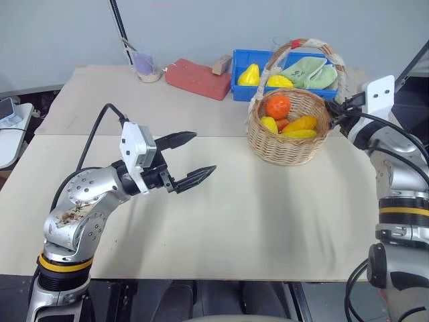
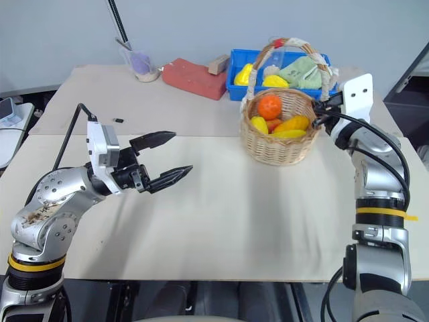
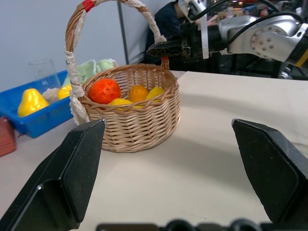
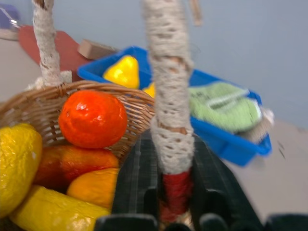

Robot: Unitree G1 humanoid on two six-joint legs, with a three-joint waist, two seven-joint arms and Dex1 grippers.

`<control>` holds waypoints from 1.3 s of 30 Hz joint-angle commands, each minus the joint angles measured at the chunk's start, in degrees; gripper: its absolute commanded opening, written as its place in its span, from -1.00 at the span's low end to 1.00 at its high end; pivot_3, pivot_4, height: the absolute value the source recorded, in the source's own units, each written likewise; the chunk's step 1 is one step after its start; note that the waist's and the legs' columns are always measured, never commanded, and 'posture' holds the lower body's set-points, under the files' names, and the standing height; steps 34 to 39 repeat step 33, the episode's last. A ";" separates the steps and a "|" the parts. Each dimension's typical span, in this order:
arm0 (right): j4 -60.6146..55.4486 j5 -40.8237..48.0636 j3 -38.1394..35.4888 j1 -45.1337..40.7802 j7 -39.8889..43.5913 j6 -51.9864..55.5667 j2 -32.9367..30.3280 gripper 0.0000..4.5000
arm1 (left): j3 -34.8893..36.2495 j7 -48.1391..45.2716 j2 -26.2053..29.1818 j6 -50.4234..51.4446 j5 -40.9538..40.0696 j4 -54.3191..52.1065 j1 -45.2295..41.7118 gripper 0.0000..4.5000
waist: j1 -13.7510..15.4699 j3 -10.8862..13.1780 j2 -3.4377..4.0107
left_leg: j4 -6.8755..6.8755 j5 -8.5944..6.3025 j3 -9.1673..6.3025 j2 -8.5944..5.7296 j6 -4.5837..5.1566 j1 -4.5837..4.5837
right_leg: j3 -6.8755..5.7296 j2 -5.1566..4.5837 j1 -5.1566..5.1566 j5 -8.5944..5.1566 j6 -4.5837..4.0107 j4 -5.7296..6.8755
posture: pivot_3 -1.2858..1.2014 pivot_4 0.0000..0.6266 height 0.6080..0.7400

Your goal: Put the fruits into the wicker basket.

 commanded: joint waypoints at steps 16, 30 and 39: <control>-27.68 13.03 -6.48 24.19 23.79 12.97 -18.83 0.89 | 16.35 0.47 15.35 0.46 11.10 1.79 23.60 1.00 | -0.30 0.01 0.03 | -0.03 -0.04 0.05 0.06 0.07 0.09 | 0.04 0.01 0.08 -0.03 -0.01 -0.09 | 0.03 -0.52 0.56; -23.63 9.49 -1.73 25.60 33.86 7.54 -25.03 0.89 | 25.85 -3.42 17.88 0.47 12.40 6.59 30.88 1.00 | 0.61 0.02 0.02 | -0.03 -0.05 0.07 0.07 0.06 0.07 | 0.01 -0.03 0.10 -0.06 -0.05 -0.15 | 0.03 -0.52 0.56; -23.20 9.25 -1.35 24.99 34.14 7.21 -24.98 0.89 | 25.52 -3.81 17.27 -0.35 12.10 6.81 30.23 1.00 | 0.55 0.02 0.02 | -0.03 -0.05 0.07 0.08 0.06 0.09 | 0.01 -0.01 0.09 -0.06 -0.05 -0.14 | 0.03 -0.52 0.56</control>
